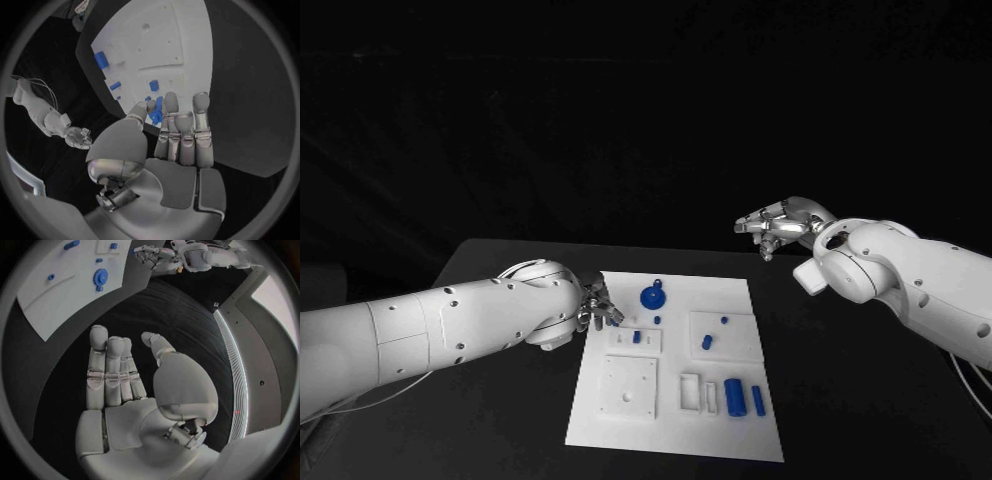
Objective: Assemble the parts on the task board
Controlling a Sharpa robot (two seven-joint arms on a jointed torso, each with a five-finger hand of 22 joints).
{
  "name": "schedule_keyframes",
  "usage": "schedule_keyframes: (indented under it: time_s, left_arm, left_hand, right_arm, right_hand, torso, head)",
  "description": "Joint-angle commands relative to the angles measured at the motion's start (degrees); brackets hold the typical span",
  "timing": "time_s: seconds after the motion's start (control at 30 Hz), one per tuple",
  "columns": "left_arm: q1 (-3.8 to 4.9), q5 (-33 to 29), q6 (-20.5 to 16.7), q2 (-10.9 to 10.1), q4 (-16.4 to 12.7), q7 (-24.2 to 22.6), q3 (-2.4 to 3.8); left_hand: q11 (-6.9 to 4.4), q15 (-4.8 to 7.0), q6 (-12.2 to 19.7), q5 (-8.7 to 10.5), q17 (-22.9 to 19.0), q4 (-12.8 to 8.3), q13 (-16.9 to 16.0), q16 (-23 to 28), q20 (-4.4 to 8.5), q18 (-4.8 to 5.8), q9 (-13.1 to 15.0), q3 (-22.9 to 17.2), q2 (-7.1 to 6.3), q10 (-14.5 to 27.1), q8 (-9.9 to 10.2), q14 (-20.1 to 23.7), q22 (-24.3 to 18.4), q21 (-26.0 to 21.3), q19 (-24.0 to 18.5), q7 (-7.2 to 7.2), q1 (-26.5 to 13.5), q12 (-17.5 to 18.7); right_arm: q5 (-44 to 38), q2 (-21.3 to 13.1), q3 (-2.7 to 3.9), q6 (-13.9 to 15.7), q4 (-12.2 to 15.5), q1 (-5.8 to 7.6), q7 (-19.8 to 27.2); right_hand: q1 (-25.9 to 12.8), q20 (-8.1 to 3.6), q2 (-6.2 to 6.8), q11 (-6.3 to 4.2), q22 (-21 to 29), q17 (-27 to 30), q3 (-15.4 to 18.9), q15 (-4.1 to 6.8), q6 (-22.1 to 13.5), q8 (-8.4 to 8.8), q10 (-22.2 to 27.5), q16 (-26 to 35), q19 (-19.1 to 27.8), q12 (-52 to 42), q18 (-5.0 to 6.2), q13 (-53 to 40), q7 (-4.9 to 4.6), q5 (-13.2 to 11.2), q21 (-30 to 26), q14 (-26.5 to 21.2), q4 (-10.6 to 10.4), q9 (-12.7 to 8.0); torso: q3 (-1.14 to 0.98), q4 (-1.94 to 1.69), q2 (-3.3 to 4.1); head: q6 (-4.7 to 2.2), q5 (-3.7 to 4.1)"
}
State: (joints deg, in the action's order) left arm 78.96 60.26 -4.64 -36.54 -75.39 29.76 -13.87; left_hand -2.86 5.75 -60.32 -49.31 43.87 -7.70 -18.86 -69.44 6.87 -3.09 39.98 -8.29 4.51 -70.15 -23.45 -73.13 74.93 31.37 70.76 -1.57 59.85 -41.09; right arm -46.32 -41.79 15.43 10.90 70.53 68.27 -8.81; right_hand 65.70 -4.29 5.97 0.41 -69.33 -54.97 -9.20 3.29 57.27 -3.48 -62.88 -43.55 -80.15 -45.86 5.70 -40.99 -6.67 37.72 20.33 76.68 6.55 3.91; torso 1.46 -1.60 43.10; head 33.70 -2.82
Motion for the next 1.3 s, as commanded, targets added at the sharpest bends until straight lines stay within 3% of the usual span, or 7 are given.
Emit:
schedule_keyframes:
  time_s: [0.03, 0.27, 0.73, 0.93, 1.3]
  left_arm:
    - [-0.44, 4.0, -0.5, 0.6, 0.5, 0.1, 0.00]
    - [-1.60, 6.2, 0.5, 1.6, 1.8, -0.9, 0.02]
    - [-3.89, 7.2, 2.1, 3.0, 4.3, -4.8, 0.07]
    - [-4.36, 7.2, 2.0, 3.3, 4.8, -5.8, 0.08]
    - [-4.74, 8.4, 1.7, 3.7, 5.4, -6.8, 0.09]
  left_hand:
    - [-0.08, -0.04, -1.5, -0.20, 0.0, -8.2, 0.0, 0.4, 0.13, 0.27, 0.1, -8.5, 0.32, -0.4, 0.0, -0.3, 1.1, 0.2, 0.3, 0.95, 0.3, 0.2]
    - [-0.08, -0.03, -1.5, -0.18, 0.1, -8.2, -0.1, 0.4, 0.13, 0.27, 0.0, -8.5, 0.29, -0.4, 0.1, -0.4, 1.1, 0.2, 0.4, 0.94, 0.4, 0.2]
    - [0.01, -0.07, -1.2, 0.19, -0.2, -8.2, -0.3, 1.1, 0.11, 0.27, 0.2, -8.6, 0.39, -0.1, 0.2, -0.1, 1.0, 0.0, 0.2, 0.83, 0.5, 0.3]
    - [0.05, -0.09, -1.1, 0.32, -0.4, -8.2, -0.4, 1.4, 0.09, 0.25, 0.3, -8.6, 0.47, 0.0, 0.2, 0.0, 1.0, -0.1, 0.2, 0.79, 0.6, 0.3]
    - [0.09, -0.12, -1.0, 0.67, -0.7, -8.2, -0.5, 1.7, 0.05, 0.21, 0.3, -8.6, 0.55, 0.2, 0.2, 0.1, 1.0, -0.2, 0.2, 0.75, 0.7, 0.3]
  right_arm:
    - [-1.8, 0.0, 0.04, 1.4, 0.3, 0.03, 0.0]
    - [-1.9, 0.0, 0.04, 1.4, 0.4, 0.02, -0.1]
    - [-1.9, 0.1, 0.04, 1.2, 0.2, 0.01, -0.4]
    - [-1.9, 0.1, 0.04, 1.0, 0.2, 0.01, -0.4]
    - [-1.9, 0.1, 0.05, 0.6, 0.2, 0.01, -0.5]
  right_hand:
    - [0.4, 0.00, 0.15, 0.01, 0.0, 0.1, 0.0, -0.08, 0.5, -0.13, -0.2, -0.2, -0.4, -0.2, 0.64, 0.1, -0.02, 0.1, 0.2, 0.4, -0.2, 0.0]
    - [0.5, -0.03, 0.22, -0.03, 0.0, 0.1, -0.4, -0.04, 0.5, -0.13, -0.3, -0.2, -0.4, -0.1, 0.63, 0.1, -0.01, 0.0, 0.4, 0.5, -0.2, 0.0]
    - [0.5, -0.09, 0.24, -0.11, 0.0, 0.1, -1.8, 0.01, 0.6, -0.13, -0.6, 0.0, -0.5, 0.2, 0.61, 0.2, -0.01, -0.2, 0.6, 0.7, 0.0, 0.0]
    - [0.5, -0.13, 0.17, -0.12, 0.0, 0.1, -2.4, 0.03, 0.6, -0.11, -0.6, 0.0, -0.5, 0.3, 0.61, 0.1, -0.03, -0.2, 0.8, 0.7, 0.2, 0.0]
    - [1.9, -0.17, -0.37, -0.11, -0.1, 0.0, -4.5, 0.08, 0.8, -0.10, -0.5, 0.1, -0.4, 0.4, 0.63, 0.1, -0.20, -1.4, 1.0, 0.7, 1.9, 0.0]
  torso:
    - [0.07, 0.00, 0.02]
    - [0.13, -0.06, 0.01]
    - [0.10, -0.04, 0.06]
    - [0.02, -0.06, 0.04]
    - [0.03, -0.02, 0.06]
  head:
    - [0.23, 0.16]
    - [0.45, 0.36]
    - [-0.06, 1.58]
    - [0.19, 1.11]
    - [0.43, 1.10]
